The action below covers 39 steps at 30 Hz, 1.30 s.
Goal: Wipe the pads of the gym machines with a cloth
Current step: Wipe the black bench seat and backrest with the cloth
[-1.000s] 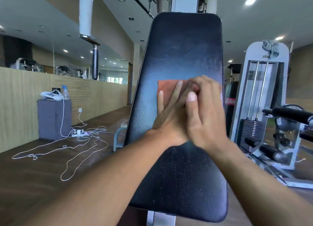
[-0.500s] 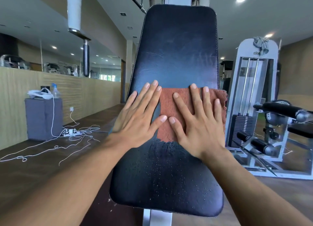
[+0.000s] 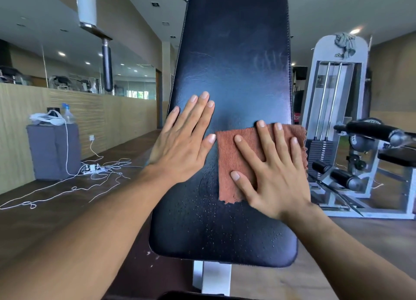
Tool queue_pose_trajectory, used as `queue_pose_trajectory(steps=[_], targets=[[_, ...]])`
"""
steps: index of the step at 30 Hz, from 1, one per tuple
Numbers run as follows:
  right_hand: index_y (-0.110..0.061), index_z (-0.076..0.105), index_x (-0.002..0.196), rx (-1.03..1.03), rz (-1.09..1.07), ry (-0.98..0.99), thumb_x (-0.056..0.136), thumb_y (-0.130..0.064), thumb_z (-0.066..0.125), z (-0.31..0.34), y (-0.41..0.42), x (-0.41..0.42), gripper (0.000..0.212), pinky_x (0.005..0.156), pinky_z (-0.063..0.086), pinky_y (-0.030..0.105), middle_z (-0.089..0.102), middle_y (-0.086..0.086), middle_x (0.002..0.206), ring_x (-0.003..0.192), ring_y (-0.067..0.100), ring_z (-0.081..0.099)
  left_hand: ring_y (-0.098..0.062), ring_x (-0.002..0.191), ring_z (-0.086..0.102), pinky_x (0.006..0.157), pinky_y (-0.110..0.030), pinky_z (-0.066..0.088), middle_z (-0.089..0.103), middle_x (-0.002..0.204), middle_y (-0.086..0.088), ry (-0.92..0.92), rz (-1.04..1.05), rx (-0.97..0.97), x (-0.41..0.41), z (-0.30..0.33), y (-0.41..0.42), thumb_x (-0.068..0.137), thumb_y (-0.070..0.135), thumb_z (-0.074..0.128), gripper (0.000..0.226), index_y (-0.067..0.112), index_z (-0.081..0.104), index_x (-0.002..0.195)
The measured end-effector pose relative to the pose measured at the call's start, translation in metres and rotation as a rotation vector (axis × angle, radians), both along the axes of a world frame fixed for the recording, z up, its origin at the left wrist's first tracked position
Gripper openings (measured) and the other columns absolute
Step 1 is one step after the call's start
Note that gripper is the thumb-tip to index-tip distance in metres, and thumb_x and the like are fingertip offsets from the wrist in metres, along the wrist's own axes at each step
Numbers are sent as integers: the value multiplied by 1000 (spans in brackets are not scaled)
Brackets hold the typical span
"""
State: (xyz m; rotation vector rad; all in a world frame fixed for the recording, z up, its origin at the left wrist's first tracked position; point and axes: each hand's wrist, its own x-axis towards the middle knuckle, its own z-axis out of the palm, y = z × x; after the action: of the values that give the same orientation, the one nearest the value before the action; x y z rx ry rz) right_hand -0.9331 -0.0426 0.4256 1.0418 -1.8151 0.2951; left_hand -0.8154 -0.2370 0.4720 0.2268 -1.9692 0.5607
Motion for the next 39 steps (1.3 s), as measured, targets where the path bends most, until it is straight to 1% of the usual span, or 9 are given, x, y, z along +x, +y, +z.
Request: queue_pose_trajectory(steps=[6,10,15,18,23,28,32,34,39], targets=[[-38,19,157,-101,-13,-90,94,-64,34,5,-9,7,70,120,2,57,3,7,168,154,35,-2,-19,153,5,122,-42,7,7,166,-3,-5,-1,18,-1,-1,0,104,40,18,61,13,13,158],[-37,27,156,16,3,11,93,-65,36,-32,2,8,69,118,13,58,11,9,167,153,37,8,-20,153,7,121,-42,9,8,166,-4,1,10,1,-1,-2,-2,104,40,21,61,12,14,158],[-40,22,156,-48,-21,-53,93,-67,34,2,-3,4,70,120,4,56,6,6,168,154,34,2,-20,153,7,122,-42,9,8,166,-5,6,16,13,-1,-2,-1,104,39,21,61,12,13,158],[-38,21,157,-100,-18,-108,93,-64,36,-9,-9,14,70,119,2,58,4,7,168,154,35,0,-19,153,5,122,-41,7,6,166,-3,0,22,17,-2,-3,-1,104,40,21,61,13,12,158],[-40,24,156,25,-14,-5,92,-66,36,-29,1,10,70,119,7,56,8,7,168,153,35,7,-19,153,6,122,-42,9,7,166,-4,11,24,15,-3,-4,-2,104,39,22,61,13,13,158],[-39,21,157,-96,-47,-104,94,-64,35,-13,-7,14,70,120,3,57,4,6,168,154,34,1,-19,153,5,122,-41,8,7,166,-4,16,23,12,-3,-4,-1,104,40,20,61,13,13,158],[-39,26,156,23,-28,-25,92,-65,38,-55,4,16,70,117,12,60,10,8,167,153,36,10,-20,153,8,121,-43,12,9,166,-4,27,22,-1,-3,-4,-2,104,39,22,61,12,15,158],[-41,26,155,70,-15,20,92,-67,37,-48,11,8,69,117,15,59,11,6,167,153,35,12,-20,152,9,121,-43,12,10,166,-4,36,28,-5,-3,-4,-2,104,39,22,61,12,16,157],[-39,23,156,-76,-34,-76,93,-65,35,-26,2,10,69,119,7,58,9,7,167,154,35,4,-19,153,5,121,-39,4,7,166,-4,16,43,6,-3,-4,-3,104,40,20,61,12,12,158]])
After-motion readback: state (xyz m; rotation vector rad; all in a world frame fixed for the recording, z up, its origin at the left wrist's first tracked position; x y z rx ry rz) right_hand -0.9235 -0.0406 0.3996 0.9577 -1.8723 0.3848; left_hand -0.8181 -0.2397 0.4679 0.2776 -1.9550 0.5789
